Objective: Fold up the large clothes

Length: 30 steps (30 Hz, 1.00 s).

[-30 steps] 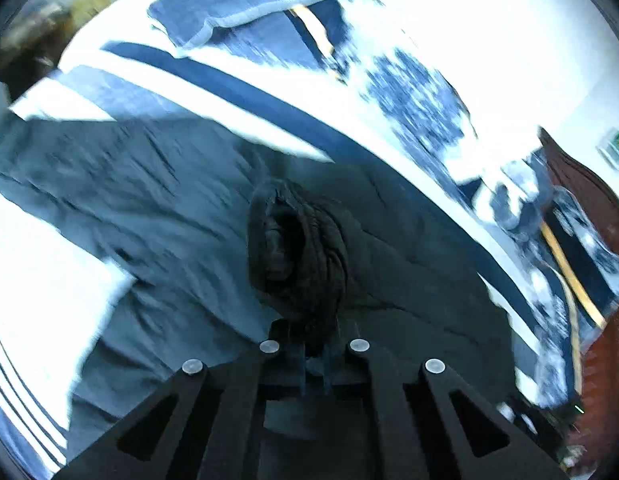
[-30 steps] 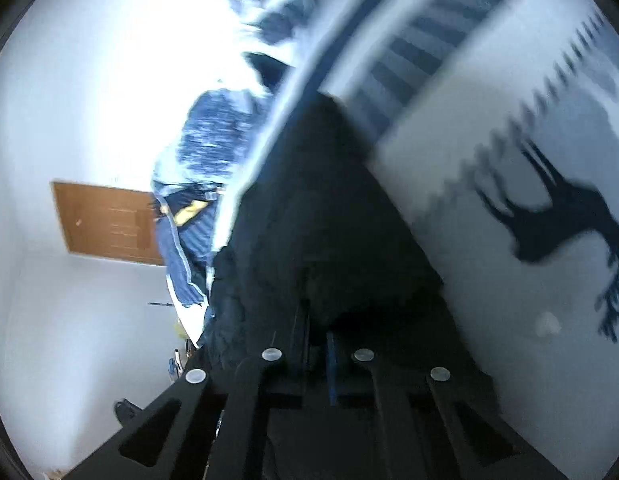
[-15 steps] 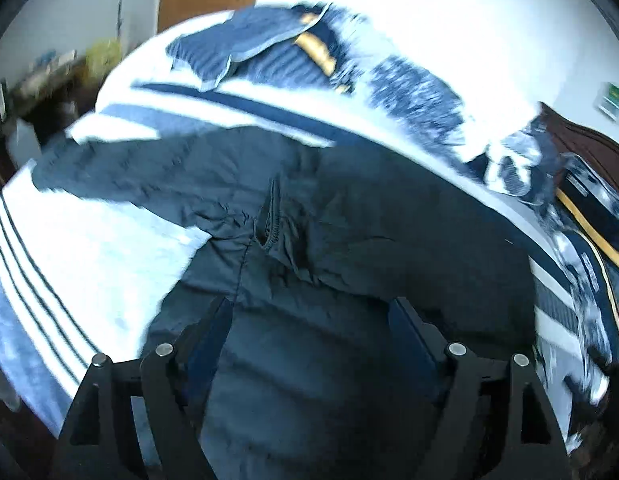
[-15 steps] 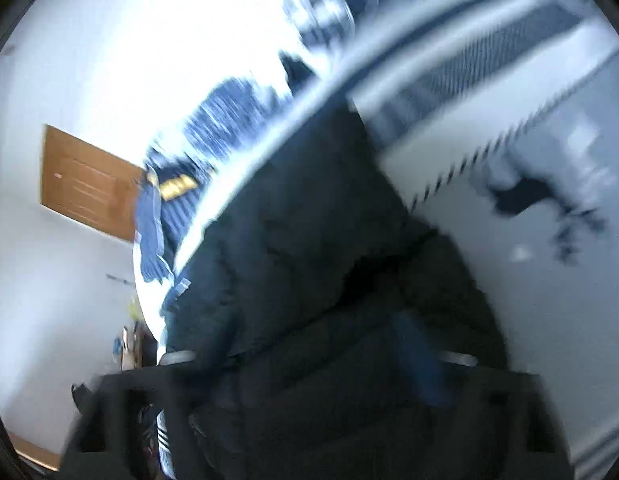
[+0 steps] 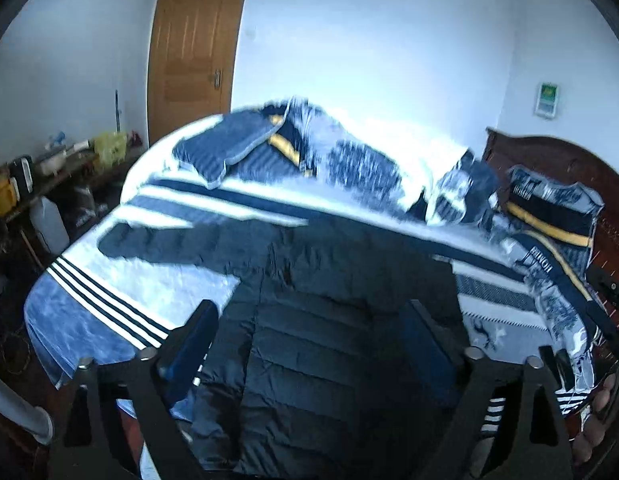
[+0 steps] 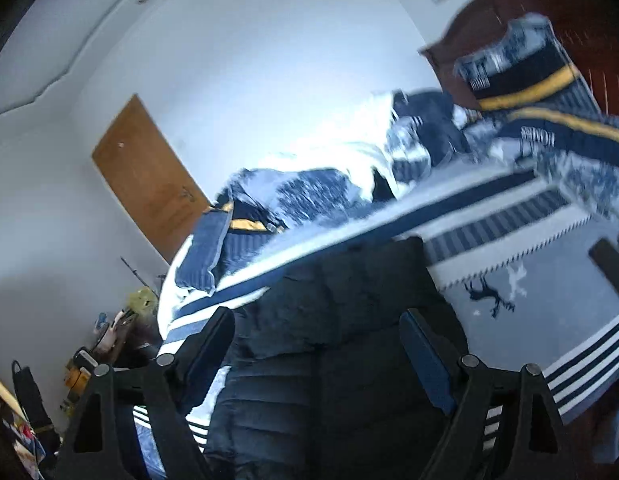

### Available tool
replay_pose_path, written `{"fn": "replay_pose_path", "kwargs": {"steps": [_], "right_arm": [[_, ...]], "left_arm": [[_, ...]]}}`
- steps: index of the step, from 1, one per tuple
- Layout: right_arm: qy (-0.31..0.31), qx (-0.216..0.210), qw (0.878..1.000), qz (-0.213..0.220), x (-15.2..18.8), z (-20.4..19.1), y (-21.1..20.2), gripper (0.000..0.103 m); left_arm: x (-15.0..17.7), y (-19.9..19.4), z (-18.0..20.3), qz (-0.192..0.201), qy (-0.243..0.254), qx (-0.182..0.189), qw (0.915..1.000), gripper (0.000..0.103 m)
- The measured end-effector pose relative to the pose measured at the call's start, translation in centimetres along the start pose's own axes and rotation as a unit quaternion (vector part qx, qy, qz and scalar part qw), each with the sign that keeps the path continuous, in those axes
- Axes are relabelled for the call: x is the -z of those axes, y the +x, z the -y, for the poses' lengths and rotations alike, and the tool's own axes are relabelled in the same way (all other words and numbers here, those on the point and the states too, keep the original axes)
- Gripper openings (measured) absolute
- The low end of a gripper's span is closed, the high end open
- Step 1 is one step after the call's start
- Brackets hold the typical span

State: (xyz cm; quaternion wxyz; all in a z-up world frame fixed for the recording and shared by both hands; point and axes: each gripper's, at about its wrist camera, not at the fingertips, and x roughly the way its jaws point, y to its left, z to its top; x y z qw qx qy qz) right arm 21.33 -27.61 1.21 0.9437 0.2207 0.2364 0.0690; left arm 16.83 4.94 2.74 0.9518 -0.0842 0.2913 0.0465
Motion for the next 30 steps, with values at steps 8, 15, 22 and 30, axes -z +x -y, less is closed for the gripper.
{"fn": "replay_pose_path", "kwargs": {"steps": [8, 15, 22, 30], "right_arm": [[-0.045, -0.011, 0.999, -0.003, 0.2, -5.2, -5.7, 0.087], [-0.113, 0.042, 0.993, 0.013, 2.2, -7.9, -6.4, 0.087], [-0.103, 0.006, 0.994, -0.033, 3.2, -8.9, -3.5, 0.087], [-0.132, -0.026, 0.985, -0.108, 5.1, -11.1, 2.3, 0.087]], "left_arm": [[2.1, -5.1, -0.6, 0.018, 0.018, -0.038, 0.9990, 0.099], [2.2, -5.2, 0.7, 0.016, 0.036, -0.052, 0.9979, 0.099], [2.1, -3.1, -0.6, -0.016, 0.032, -0.055, 0.9978, 0.099], [2.1, -0.2, -4.4, -0.041, -0.002, -0.081, 0.9958, 0.099]]}}
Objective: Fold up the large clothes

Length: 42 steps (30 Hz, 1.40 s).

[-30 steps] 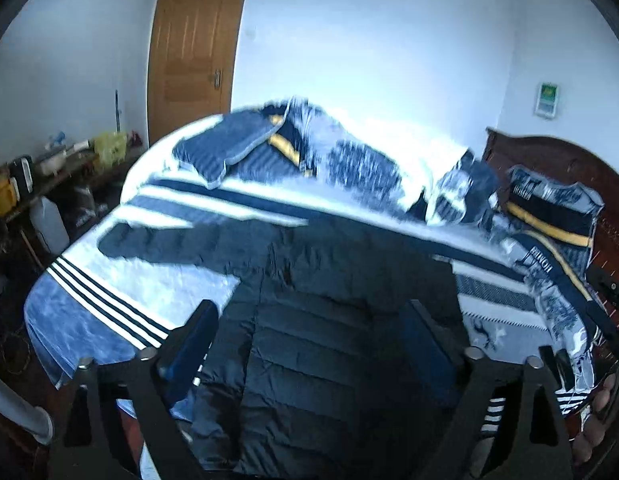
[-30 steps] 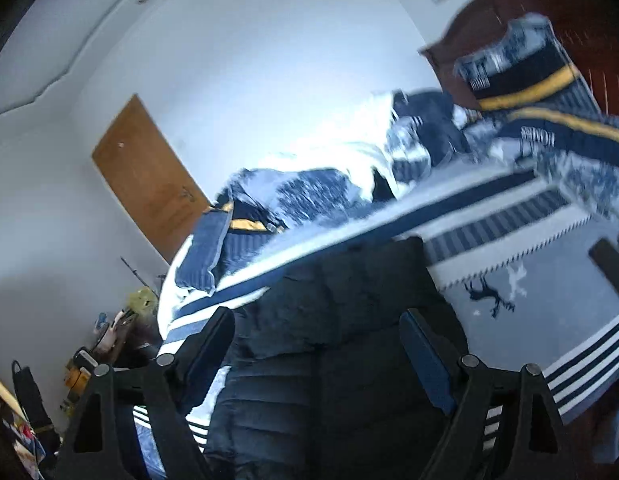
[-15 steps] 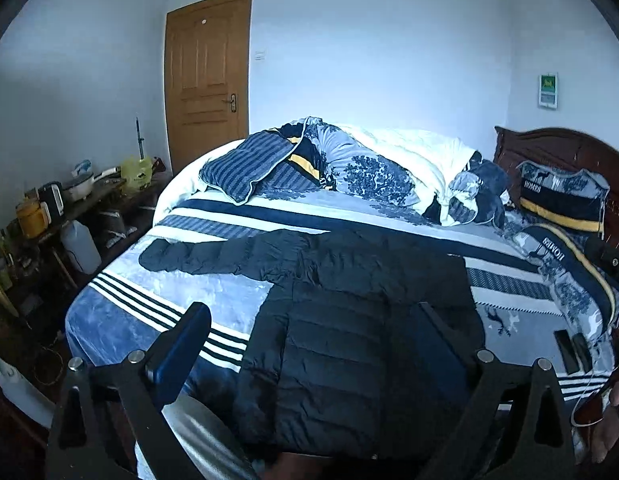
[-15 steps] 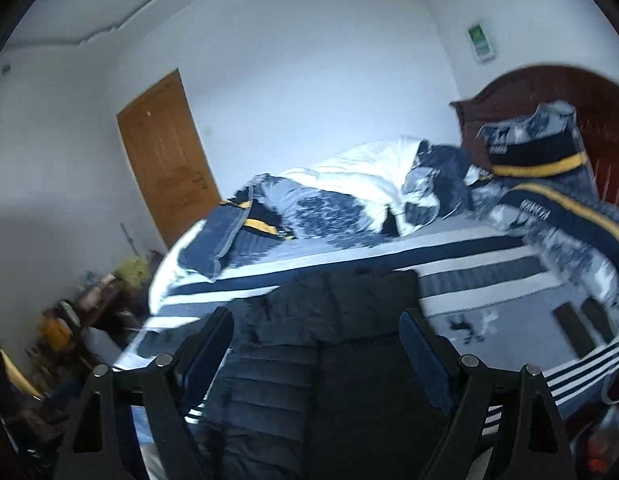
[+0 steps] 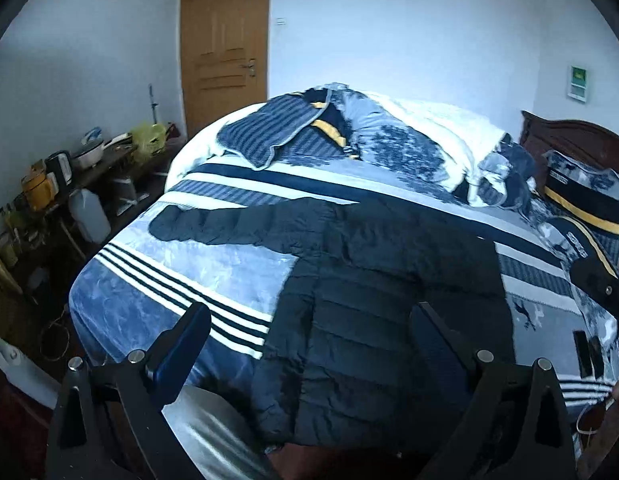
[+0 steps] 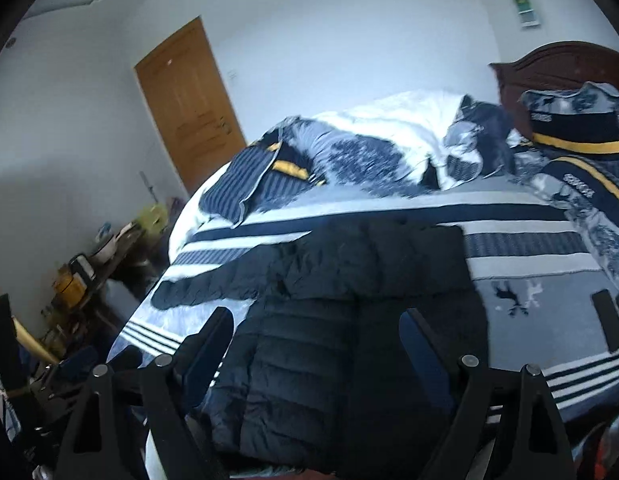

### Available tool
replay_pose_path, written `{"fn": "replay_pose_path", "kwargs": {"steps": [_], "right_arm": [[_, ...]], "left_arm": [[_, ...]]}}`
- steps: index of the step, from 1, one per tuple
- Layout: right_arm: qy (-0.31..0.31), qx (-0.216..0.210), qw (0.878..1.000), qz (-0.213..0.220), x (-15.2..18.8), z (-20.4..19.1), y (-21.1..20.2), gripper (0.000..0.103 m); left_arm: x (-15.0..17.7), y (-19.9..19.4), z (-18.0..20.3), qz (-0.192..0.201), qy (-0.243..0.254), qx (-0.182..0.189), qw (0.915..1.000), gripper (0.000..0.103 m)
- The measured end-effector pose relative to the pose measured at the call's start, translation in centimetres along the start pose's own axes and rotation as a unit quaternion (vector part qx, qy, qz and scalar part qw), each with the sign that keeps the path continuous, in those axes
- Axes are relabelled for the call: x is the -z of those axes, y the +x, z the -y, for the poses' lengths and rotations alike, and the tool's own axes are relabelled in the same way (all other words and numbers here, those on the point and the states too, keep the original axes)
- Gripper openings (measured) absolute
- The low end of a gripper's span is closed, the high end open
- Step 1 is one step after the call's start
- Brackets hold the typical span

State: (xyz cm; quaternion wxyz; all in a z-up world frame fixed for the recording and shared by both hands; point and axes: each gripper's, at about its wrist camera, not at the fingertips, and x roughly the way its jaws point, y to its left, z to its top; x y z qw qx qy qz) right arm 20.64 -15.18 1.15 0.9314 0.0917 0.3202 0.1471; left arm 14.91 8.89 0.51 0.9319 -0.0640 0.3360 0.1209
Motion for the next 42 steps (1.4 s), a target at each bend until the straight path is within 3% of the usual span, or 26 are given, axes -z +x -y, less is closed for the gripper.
{"fn": "replay_pose_path", "kwargs": {"steps": [7, 21, 25, 28, 31, 35, 42], "right_arm": [[-0.024, -0.022, 0.999, -0.019, -0.4, -2.9, 3.9, 0.087], [-0.055, -0.045, 0.996, -0.046, -1.7, -6.1, 10.1, 0.087], [-0.057, -0.049, 0.995, -0.058, -2.0, -6.4, 12.5, 0.087], [-0.061, -0.055, 0.994, -0.070, -2.4, -6.8, 14.7, 0.087], [-0.064, -0.055, 0.993, -0.078, -3.0, -7.3, 17.6, 0.087], [-0.062, -0.088, 0.989, -0.101, -3.7, -8.1, 21.8, 0.087], [-0.059, -0.110, 0.976, -0.179, -3.4, -10.2, 32.2, 0.087]], "left_arm": [[-0.6, 2.2, -3.1, -0.007, -0.021, -0.033, 0.9992, 0.099], [-1.5, 7.0, -6.1, -0.034, -0.043, -0.057, 0.9968, 0.099], [-1.9, 9.3, -7.1, -0.051, -0.055, -0.056, 0.9956, 0.099], [-2.5, 11.9, -8.8, -0.071, -0.082, -0.032, 0.9936, 0.099], [-3.2, 15.5, -11.5, -0.088, -0.127, -0.020, 0.9877, 0.099], [-3.8, 22.4, -16.6, -0.119, -0.208, -0.024, 0.9705, 0.099], [-5.3, 36.3, -27.7, -0.146, -0.347, -0.042, 0.9255, 0.099]]}}
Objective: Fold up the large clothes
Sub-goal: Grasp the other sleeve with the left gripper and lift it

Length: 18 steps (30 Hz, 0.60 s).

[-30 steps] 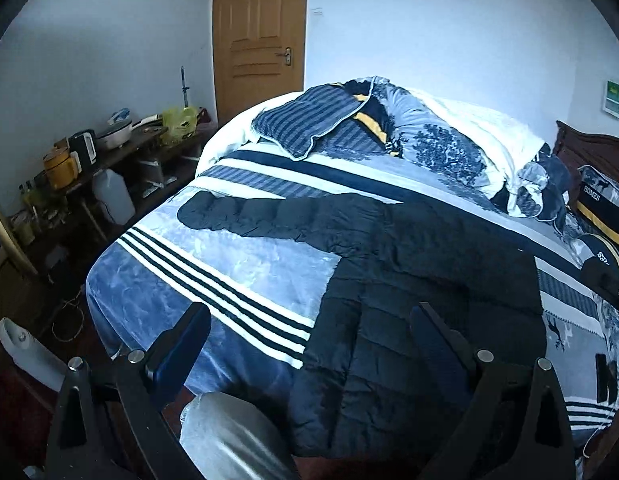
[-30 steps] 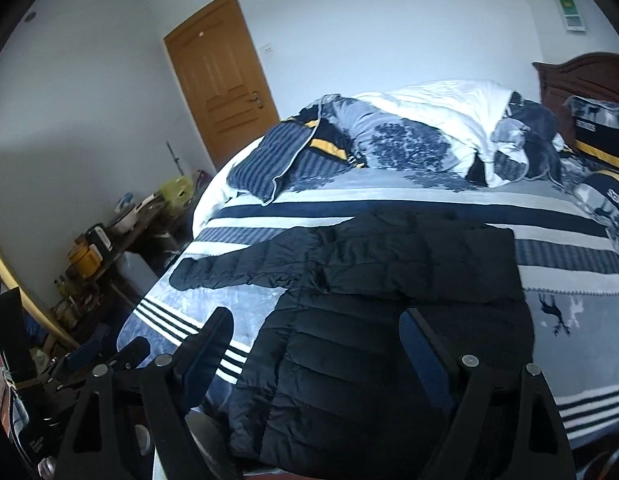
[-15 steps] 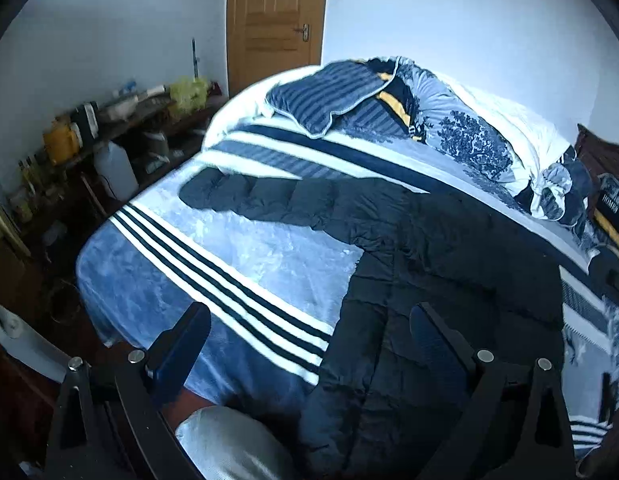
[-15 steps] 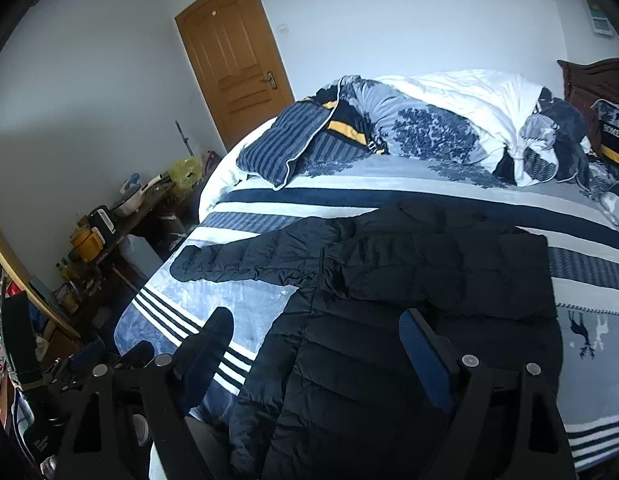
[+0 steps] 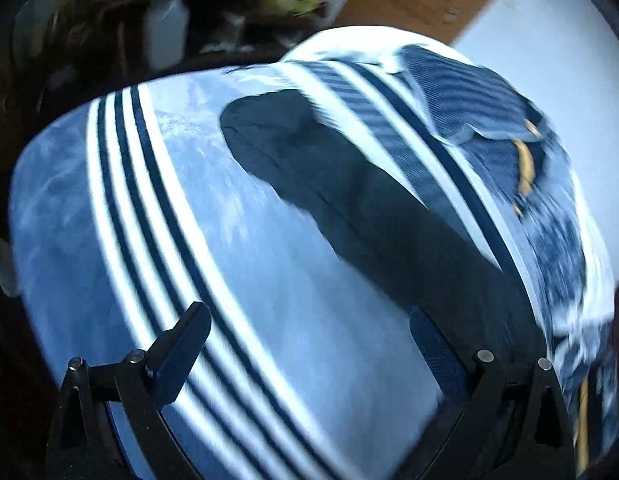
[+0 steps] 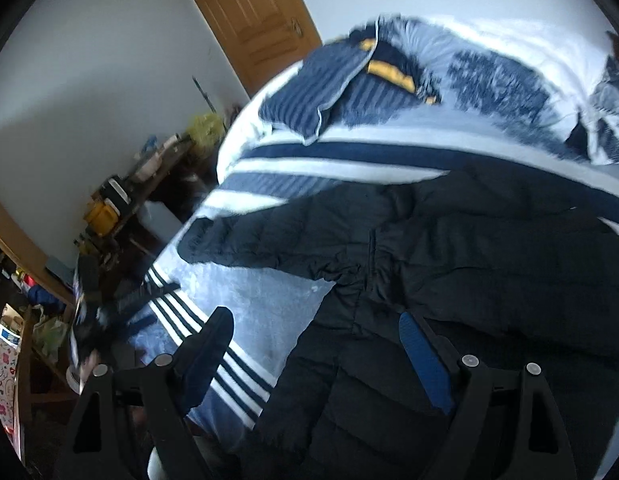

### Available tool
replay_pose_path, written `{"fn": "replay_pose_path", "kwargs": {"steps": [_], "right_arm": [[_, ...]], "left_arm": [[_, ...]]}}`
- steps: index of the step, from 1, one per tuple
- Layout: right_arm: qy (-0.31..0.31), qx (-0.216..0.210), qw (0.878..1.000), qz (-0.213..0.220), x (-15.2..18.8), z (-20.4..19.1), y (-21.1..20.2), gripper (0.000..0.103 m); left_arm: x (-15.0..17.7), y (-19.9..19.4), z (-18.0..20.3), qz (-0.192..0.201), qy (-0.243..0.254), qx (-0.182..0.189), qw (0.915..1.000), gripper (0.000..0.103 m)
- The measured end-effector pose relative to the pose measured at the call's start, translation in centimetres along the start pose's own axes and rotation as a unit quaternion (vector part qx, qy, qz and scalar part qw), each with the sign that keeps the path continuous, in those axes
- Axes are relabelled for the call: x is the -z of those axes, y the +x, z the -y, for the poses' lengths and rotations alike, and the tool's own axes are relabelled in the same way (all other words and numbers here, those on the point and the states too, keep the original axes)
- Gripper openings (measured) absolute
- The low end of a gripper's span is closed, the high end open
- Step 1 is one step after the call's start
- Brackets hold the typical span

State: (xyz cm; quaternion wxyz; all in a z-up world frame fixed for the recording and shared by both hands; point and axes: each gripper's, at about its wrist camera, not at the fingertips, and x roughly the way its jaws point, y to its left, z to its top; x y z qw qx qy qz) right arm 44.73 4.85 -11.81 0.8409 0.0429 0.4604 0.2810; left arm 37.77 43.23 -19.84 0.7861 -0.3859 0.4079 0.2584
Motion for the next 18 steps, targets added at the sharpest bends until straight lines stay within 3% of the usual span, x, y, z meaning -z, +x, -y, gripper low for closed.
{"fn": "replay_pose_path", "kwargs": {"steps": [3, 6, 8, 10, 12, 13, 15, 18], "right_arm": [[0.001, -0.003, 1.000, -0.013, -0.5, 0.4, 3.2, 0.087], [0.001, -0.005, 1.000, -0.019, -0.7, 0.8, 5.3, 0.087], [0.006, -0.002, 1.000, -0.025, -0.6, 1.4, 6.5, 0.087], [0.012, -0.001, 1.000, -0.029, -0.3, 2.0, 7.2, 0.087], [0.019, 0.002, 0.999, -0.031, 0.1, 2.7, 7.5, 0.087], [0.022, 0.003, 0.999, -0.031, 0.4, 3.0, 7.5, 0.087], [0.031, 0.004, 0.999, -0.029, 0.8, 3.9, 7.1, 0.087], [0.048, 0.007, 0.999, -0.017, 1.5, 5.5, 5.5, 0.087]], "left_arm": [[-4.2, 4.4, -1.4, -0.014, -0.036, 0.005, 0.9992, 0.099], [-7.2, 8.5, -1.8, -0.022, -0.045, 0.039, 0.9980, 0.099], [-8.2, 11.2, -2.1, -0.036, -0.054, 0.032, 0.9974, 0.098], [-8.3, 11.0, -1.9, 0.008, -0.071, 0.031, 0.9970, 0.096], [-8.2, 10.4, -1.1, 0.022, -0.069, 0.043, 0.9964, 0.037], [-8.1, 10.5, -0.4, 0.011, -0.062, 0.065, 0.9959, 0.003], [-7.4, 9.1, 1.2, 0.023, -0.051, 0.075, 0.9956, 0.006], [-5.4, 3.9, 5.8, 0.076, 0.019, 0.083, 0.9935, 0.006]]}}
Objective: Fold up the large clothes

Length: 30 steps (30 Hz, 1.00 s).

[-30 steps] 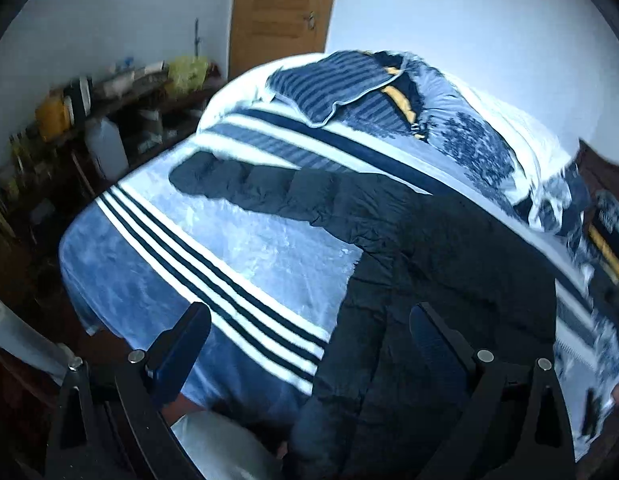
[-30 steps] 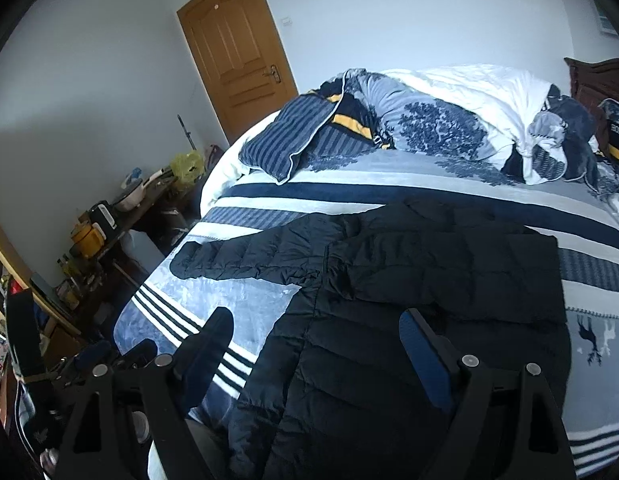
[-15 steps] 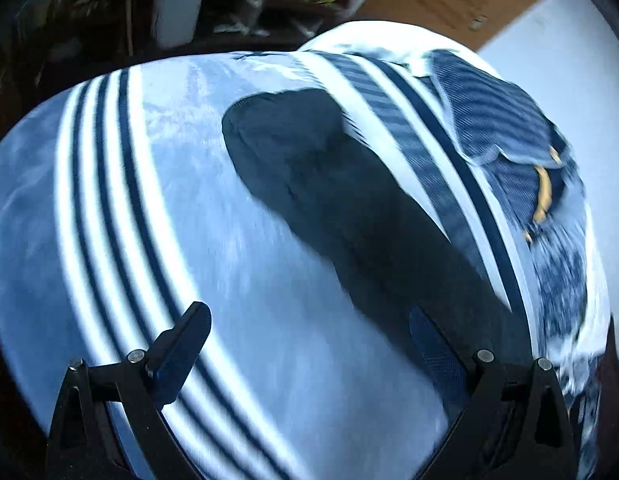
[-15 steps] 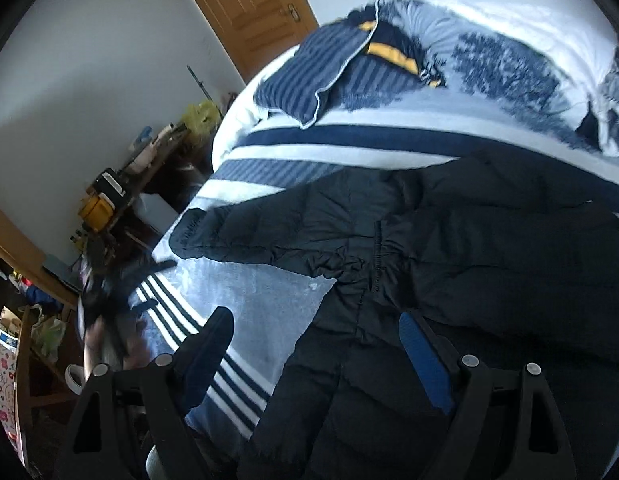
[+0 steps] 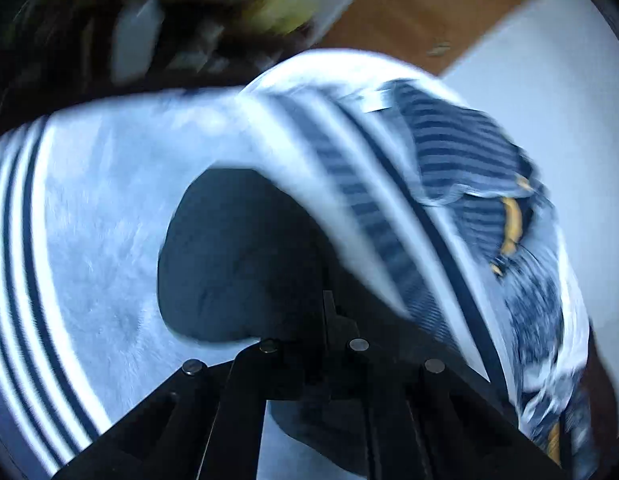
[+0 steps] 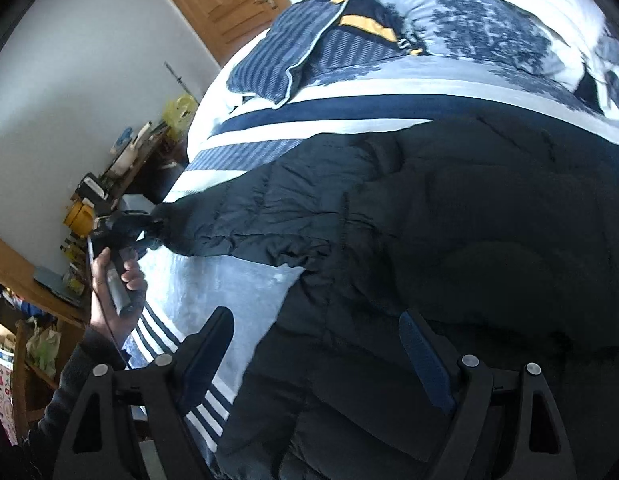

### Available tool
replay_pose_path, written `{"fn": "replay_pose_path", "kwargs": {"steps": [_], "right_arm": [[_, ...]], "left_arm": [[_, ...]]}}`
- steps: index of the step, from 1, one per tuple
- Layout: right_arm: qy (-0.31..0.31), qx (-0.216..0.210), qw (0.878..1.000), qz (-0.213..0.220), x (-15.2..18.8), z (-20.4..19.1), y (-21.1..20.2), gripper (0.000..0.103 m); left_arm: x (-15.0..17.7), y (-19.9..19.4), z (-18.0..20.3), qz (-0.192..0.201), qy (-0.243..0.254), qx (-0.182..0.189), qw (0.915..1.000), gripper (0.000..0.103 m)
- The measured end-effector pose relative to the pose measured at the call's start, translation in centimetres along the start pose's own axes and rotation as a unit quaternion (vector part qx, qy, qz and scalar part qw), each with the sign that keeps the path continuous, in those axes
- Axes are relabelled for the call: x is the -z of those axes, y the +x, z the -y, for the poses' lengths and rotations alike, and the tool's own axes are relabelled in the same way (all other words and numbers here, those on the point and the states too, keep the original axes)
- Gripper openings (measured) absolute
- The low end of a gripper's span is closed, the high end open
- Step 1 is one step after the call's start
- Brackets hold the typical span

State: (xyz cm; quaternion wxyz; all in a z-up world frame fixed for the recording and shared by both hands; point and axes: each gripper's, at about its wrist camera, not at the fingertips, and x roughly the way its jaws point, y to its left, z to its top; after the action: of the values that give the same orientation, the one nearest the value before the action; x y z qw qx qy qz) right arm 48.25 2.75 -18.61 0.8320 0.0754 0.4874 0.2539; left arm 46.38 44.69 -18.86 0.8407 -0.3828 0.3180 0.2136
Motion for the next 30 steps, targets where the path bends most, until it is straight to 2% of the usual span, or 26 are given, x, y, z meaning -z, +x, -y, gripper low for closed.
{"fn": "replay_pose_path", "kwargs": {"steps": [2, 5, 9, 11, 14, 18, 23, 24, 25, 26, 28, 30], "right_arm": [[0.015, -0.002, 1.000, 0.012, 0.2, 1.2, -1.5, 0.087], [0.044, -0.015, 0.998, 0.035, 0.5, 3.4, -4.4, 0.087], [0.070, -0.020, 0.995, 0.070, 0.7, 6.1, -8.7, 0.087], [0.075, -0.023, 0.993, 0.092, 0.9, 7.5, -10.9, 0.087], [0.084, -0.024, 0.989, 0.122, 1.2, 10.1, -13.9, 0.087], [0.109, -0.036, 0.981, 0.155, 1.1, 15.0, -16.5, 0.087], [0.154, -0.041, 0.970, 0.185, 1.5, 22.1, -16.9, 0.087], [0.169, -0.039, 0.967, 0.186, 1.8, 23.6, -16.7, 0.087], [0.186, -0.042, 0.964, 0.184, 2.2, 25.0, -16.4, 0.087], [0.210, -0.049, 0.960, 0.180, 2.6, 26.8, -16.1, 0.087], [0.247, -0.055, 0.950, 0.182, 3.4, 29.3, -16.0, 0.087], [0.268, -0.054, 0.944, 0.185, 4.1, 31.1, -16.2, 0.087]], "left_arm": [[1.2, -3.8, 4.1, 0.030, 0.046, 0.024, 0.9982, 0.006], [4.2, -10.2, 11.2, 0.075, 0.132, 0.055, 0.9868, 0.006], [9.8, -16.8, 21.1, 0.101, 0.246, 0.102, 0.9586, 0.006], [12.5, -18.3, 25.3, 0.103, 0.292, 0.117, 0.9435, 0.006], [16.5, -18.8, 30.8, 0.093, 0.345, 0.138, 0.9235, 0.006], [23.5, -17.9, 36.8, 0.067, 0.404, 0.160, 0.8979, 0.006], [32.5, -14.6, 42.3, 0.019, 0.476, 0.155, 0.8657, 0.008], [34.6, -13.5, 43.0, 0.007, 0.496, 0.151, 0.8548, 0.010], [36.4, -12.5, 43.8, -0.005, 0.514, 0.148, 0.8452, 0.022], [38.3, -11.7, 44.2, -0.022, 0.528, 0.143, 0.8370, 0.042], [41.4, -10.0, 44.0, -0.061, 0.543, 0.141, 0.8253, 0.070], [43.7, -9.2, 43.0, -0.075, 0.545, 0.139, 0.8232, 0.072]]}}
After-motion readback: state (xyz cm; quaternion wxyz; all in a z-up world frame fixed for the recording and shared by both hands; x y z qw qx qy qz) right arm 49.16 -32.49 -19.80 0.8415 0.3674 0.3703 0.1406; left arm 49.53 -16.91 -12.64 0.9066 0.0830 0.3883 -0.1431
